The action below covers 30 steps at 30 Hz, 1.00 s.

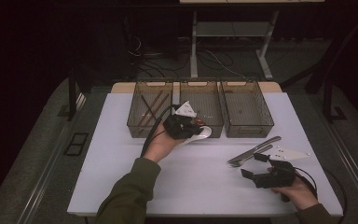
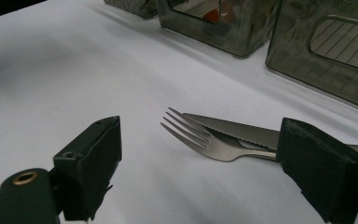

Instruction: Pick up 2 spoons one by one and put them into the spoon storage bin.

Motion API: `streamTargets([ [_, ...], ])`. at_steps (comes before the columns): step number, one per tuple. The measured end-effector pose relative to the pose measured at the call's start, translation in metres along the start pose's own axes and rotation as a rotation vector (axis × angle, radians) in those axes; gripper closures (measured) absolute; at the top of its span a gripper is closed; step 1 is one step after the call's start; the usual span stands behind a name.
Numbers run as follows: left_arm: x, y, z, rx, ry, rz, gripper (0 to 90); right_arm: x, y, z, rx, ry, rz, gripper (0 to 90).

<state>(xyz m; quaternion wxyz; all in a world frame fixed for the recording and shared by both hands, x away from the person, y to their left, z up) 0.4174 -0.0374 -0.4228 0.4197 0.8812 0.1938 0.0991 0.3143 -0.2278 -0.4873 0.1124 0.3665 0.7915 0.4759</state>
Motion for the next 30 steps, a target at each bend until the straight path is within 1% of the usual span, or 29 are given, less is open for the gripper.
streamTargets([
  [1,0.003,0.003,0.0,-0.008,0.003,-0.009,84.1,0.0,0.0,0.0,-0.002,-0.001,-0.001,14.5],
  [4,0.013,0.011,0.001,-0.009,0.017,-0.014,84.2,0.0,0.001,0.0,-0.005,0.0,-0.002,14.4],
  [6,0.019,0.016,0.003,-0.013,0.03,-0.027,84.1,0.0,0.001,0.0,-0.005,-0.001,-0.004,14.4],
  [7,0.022,0.018,0.003,-0.006,0.036,-0.02,84.1,0.0,0.001,0.0,-0.006,0.001,-0.003,14.4],
  [8,0.026,0.02,0.004,-0.009,0.045,-0.026,84.1,0.0,0.001,0.0,-0.007,0.001,-0.003,14.5],
  [9,0.03,0.022,0.004,-0.007,0.054,-0.026,84.2,0.0,0.001,0.0,-0.007,0.0,-0.003,14.4],
  [11,0.038,0.025,0.006,-0.009,0.087,-0.026,84.1,0.001,0.001,0.0,-0.006,0.0,0.0,14.4],
  [13,0.046,0.027,0.011,-0.003,0.113,-0.033,84.1,0.0,0.001,0.0,-0.006,-0.003,-0.002,14.4],
  [14,0.05,0.028,0.013,0.008,0.129,-0.028,84.1,0.0,0.001,0.0,-0.007,-0.003,-0.003,14.4],
  [15,0.053,0.028,0.015,0.017,0.136,-0.034,84.2,0.0,0.001,-0.001,-0.007,-0.002,0.002,14.4],
  [16,0.056,0.03,0.017,0.01,0.138,-0.05,84.1,-0.001,0.001,-0.001,-0.007,-0.003,0.001,14.4],
  [18,0.064,0.032,0.021,0.015,0.155,-0.063,84.1,-0.001,0.001,-0.001,-0.008,-0.001,-0.002,14.5],
  [19,0.067,0.032,0.023,0.014,0.154,-0.076,84.1,-0.001,0.001,-0.001,-0.009,-0.002,-0.005,14.4],
  [21,0.074,0.034,0.026,0.009,0.17,-0.097,84.1,0.001,0.001,-0.001,-0.007,0.0,-0.001,14.4],
  [22,0.078,0.035,0.028,0.007,0.168,-0.109,84.1,0.001,0.001,0.0,-0.007,0.002,-0.002,14.4],
  [24,0.084,0.035,0.031,0.002,0.178,-0.125,84.1,0.002,0.001,0.0,-0.004,0.003,-0.006,14.4],
  [27,0.091,0.033,0.038,-0.001,0.189,-0.159,84.1,0.002,0.001,0.0,-0.006,0.006,-0.012,14.4],
  [30,0.093,0.031,0.045,0.006,0.193,-0.185,84.1,0.002,0.001,0.0,-0.009,0.006,-0.014,14.4],
])
Point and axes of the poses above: each handheld gripper's, and its own axes: z roughly forward along the jaws, y roughly out of its top, x roughly to its left, the point moved 10 cm from there along z, roughly forward along the jaws, and after that the axes turned 1 degree about y, right-handed, at the moved point
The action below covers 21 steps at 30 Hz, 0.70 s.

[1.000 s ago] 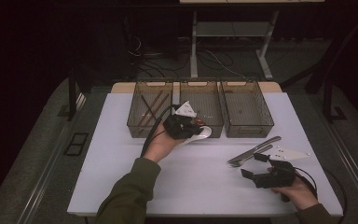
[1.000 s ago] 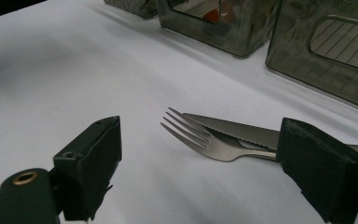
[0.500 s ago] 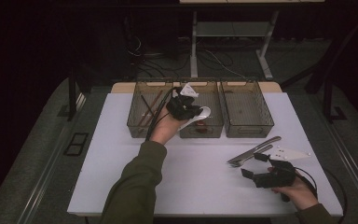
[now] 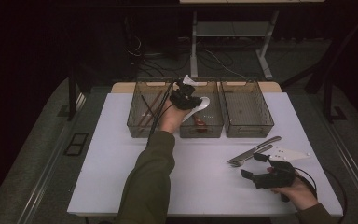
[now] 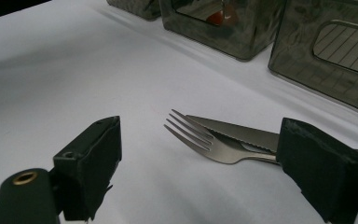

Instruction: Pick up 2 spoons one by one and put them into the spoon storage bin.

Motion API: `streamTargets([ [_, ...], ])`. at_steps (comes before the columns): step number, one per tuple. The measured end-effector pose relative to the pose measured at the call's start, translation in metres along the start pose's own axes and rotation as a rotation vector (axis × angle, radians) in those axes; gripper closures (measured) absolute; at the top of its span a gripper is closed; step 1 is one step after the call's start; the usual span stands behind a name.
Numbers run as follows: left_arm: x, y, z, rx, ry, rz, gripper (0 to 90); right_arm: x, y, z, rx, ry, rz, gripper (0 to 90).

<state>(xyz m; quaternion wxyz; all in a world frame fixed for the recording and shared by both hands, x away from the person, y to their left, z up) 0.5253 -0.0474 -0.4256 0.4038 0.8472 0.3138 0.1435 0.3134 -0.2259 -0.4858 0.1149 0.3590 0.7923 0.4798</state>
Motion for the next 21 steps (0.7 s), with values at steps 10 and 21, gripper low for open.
streamTargets([
  [10,-0.002,-0.008,0.016,0.048,0.025,-0.009,71.2,0.001,0.0,0.0,-0.001,0.0,-0.003,14.4],
  [21,-0.018,0.003,0.006,-0.02,-0.034,-0.015,52.0,0.0,0.0,0.0,0.003,0.0,-0.002,14.4],
])
Point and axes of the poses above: each handheld gripper's, and its own axes: z roughly forward along the jaws, y roughly out of its top, x roughly to its left, the point moved 10 cm from there along z, roughly forward along the jaws, and after that the axes turned 1 degree about y, right-handed, at the moved point
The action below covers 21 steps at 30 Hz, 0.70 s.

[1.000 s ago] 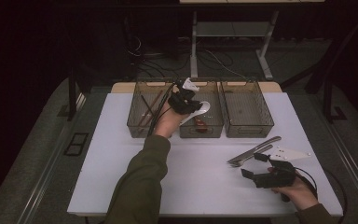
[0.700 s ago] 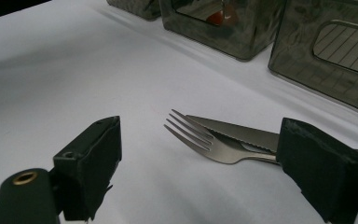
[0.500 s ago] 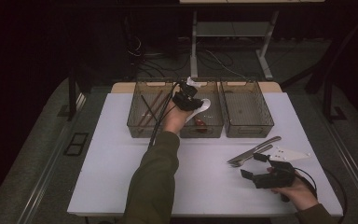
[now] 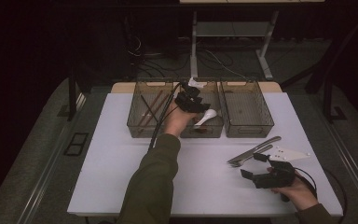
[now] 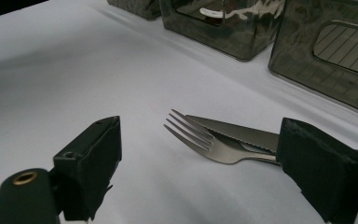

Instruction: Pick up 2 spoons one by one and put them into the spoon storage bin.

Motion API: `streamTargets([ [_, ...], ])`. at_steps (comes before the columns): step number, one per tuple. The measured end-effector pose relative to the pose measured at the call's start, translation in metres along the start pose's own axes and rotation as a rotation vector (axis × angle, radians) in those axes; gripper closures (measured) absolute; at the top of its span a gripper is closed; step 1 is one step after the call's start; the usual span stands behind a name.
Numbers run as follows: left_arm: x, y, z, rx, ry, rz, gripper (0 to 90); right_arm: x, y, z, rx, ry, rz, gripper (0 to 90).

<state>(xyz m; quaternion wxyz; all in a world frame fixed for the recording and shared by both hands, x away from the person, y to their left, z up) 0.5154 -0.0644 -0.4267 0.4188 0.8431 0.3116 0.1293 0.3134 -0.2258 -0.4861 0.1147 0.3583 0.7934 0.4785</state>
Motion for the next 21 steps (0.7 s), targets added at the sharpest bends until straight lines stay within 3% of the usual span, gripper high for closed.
streamTargets([
  [4,-0.008,-0.002,-0.006,-0.011,-0.043,0.018,46.6,0.0,0.0,0.0,0.001,-0.001,0.0,14.4],
  [10,-0.017,-0.009,-0.018,-0.031,-0.063,0.035,38.9,0.0,-0.001,0.001,0.006,-0.002,-0.003,14.4],
  [12,-0.018,-0.011,-0.026,-0.032,-0.07,0.064,36.6,0.0,-0.001,0.001,0.006,-0.003,-0.006,14.4],
  [14,-0.024,-0.013,-0.031,-0.044,-0.094,0.048,33.6,-0.001,-0.001,0.001,0.005,-0.003,-0.004,14.4],
  [18,-0.03,-0.021,-0.042,-0.032,-0.111,0.085,27.3,-0.001,-0.001,0.001,0.007,-0.005,-0.005,14.4],
  [21,-0.036,-0.026,-0.049,-0.043,-0.126,0.084,23.1,-0.001,-0.001,0.001,0.007,-0.006,-0.005,14.4],
])
Point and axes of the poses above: each handheld gripper's, and its own axes: z roughly forward along the jaws, y roughly out of its top, x roughly to its left, the point moved 10 cm from there along z, roughly forward along the jaws, and after that the axes turned 1 degree about y, right-handed, at the moved point
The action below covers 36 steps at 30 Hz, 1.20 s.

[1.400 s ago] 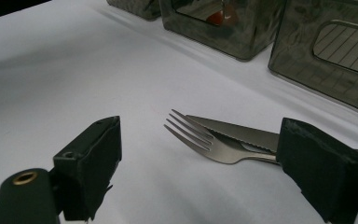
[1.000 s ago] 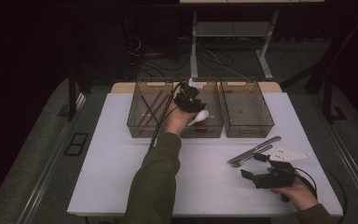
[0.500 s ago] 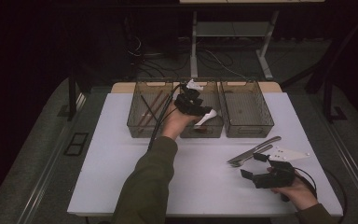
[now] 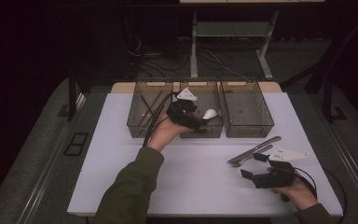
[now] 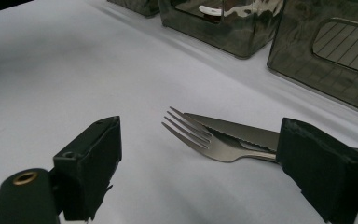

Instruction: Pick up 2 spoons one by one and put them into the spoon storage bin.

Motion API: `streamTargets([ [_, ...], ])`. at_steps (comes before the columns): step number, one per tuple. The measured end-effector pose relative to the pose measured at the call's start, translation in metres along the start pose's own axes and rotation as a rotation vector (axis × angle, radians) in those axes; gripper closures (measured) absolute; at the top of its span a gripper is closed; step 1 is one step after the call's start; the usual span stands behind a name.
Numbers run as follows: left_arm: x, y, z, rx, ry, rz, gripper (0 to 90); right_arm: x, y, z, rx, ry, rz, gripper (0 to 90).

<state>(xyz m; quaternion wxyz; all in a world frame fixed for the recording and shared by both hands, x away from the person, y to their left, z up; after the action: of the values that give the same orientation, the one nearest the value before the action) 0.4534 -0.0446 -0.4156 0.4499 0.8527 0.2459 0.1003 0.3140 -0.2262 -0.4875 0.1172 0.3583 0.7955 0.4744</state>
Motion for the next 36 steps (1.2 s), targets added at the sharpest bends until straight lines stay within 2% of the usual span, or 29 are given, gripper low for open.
streamTargets([
  [3,-0.006,-0.006,-0.007,-0.008,-0.009,-0.001,18.9,0.0,0.0,0.0,0.002,0.001,0.005,14.4],
  [6,-0.012,-0.013,-0.015,0.002,-0.005,0.021,15.5,0.0,-0.001,0.0,0.005,-0.001,0.004,14.4],
  [11,-0.024,-0.025,-0.027,-0.006,-0.023,0.028,10.4,-0.001,-0.001,0.0,0.006,-0.003,0.004,14.4],
  [15,-0.03,-0.041,-0.035,0.0,-0.026,0.012,3.9,-0.001,-0.001,0.0,0.008,-0.005,0.005,14.4],
  [19,-0.032,-0.059,-0.045,-0.007,-0.008,0.005,0.2,-0.001,-0.001,0.0,0.008,-0.007,0.006,14.4],
  [22,-0.035,-0.072,-0.053,-0.011,0.009,0.0,0.0,-0.002,-0.002,0.0,0.007,-0.009,0.005,14.4],
  [26,-0.039,-0.09,-0.062,-0.024,0.003,-0.022,0.0,-0.003,-0.002,0.0,0.009,-0.012,0.007,14.4],
  [33,-0.046,-0.116,-0.078,-0.023,0.015,-0.001,0.0,-0.002,-0.001,-0.001,0.005,-0.015,0.002,14.4],
  [36,-0.048,-0.125,-0.084,-0.044,0.016,-0.022,0.0,-0.002,0.0,-0.001,-0.001,-0.017,-0.005,14.4],
])
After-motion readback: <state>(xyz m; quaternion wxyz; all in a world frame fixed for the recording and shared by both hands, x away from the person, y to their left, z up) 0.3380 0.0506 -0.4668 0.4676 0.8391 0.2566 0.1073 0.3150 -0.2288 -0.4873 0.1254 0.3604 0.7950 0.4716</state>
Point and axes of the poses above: each handheld gripper's, and its own axes: z roughly forward along the jaws, y roughly out of its top, x roughly to its left, the point moved 10 cm from there along z, roughly forward along the jaws, and after that the axes turned 1 degree about y, right-handed, at the moved point
